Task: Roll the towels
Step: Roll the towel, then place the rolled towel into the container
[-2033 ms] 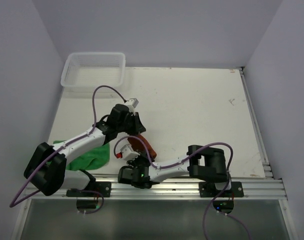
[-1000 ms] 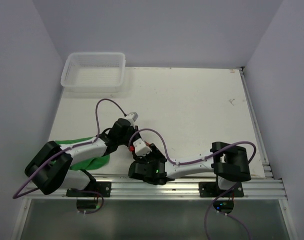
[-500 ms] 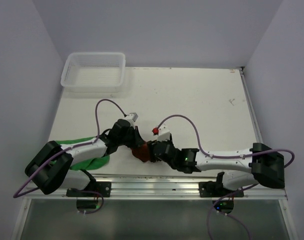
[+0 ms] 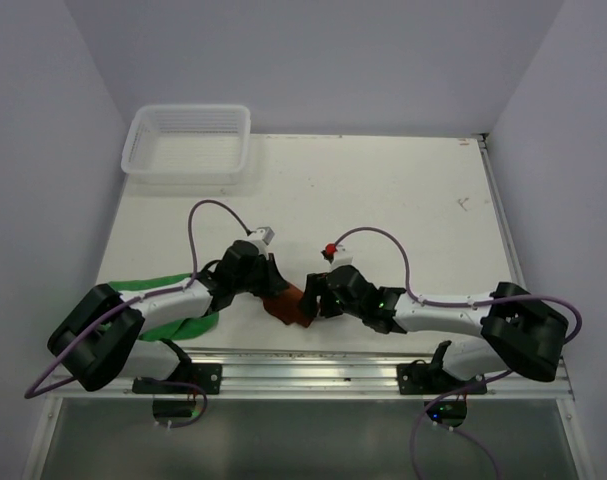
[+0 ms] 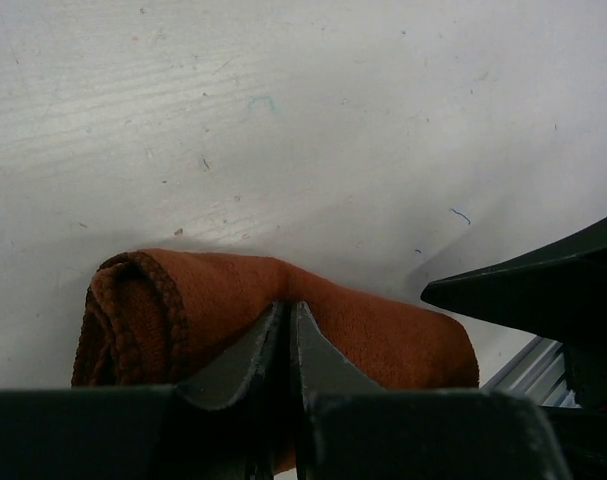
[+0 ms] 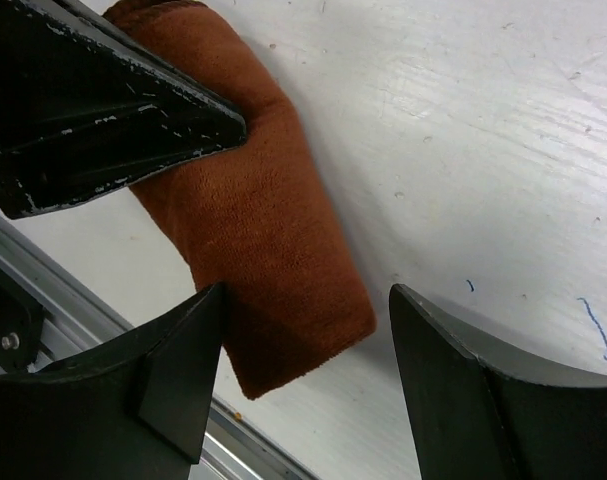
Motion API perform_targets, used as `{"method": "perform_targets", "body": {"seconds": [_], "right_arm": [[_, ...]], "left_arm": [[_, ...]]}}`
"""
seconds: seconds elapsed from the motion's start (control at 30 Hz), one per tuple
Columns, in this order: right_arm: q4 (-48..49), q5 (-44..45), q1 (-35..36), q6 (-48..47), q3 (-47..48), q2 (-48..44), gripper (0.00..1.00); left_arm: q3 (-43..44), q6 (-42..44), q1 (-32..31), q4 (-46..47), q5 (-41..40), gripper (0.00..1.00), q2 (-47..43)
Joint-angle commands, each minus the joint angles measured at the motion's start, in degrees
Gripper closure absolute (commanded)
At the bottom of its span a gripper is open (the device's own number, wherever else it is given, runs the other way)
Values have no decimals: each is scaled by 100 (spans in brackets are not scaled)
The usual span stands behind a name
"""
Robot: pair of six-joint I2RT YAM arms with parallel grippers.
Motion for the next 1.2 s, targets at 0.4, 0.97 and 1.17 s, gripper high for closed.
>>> {"method": "perform_targets", "body": {"seconds": [0.4, 0.97, 1.17], "right_arm": [[1010, -1084, -35, 144, -195, 660, 57], [-642, 3749, 1748, -525, 770, 782, 85], [-625, 4365, 1942, -516, 1175, 1371, 84]], "left_arm": [[-319, -106, -19, -337, -286, 90, 20], [1420, 228, 332, -2084, -805, 38, -165], [1685, 272, 403, -2822, -849, 21, -446]]}}
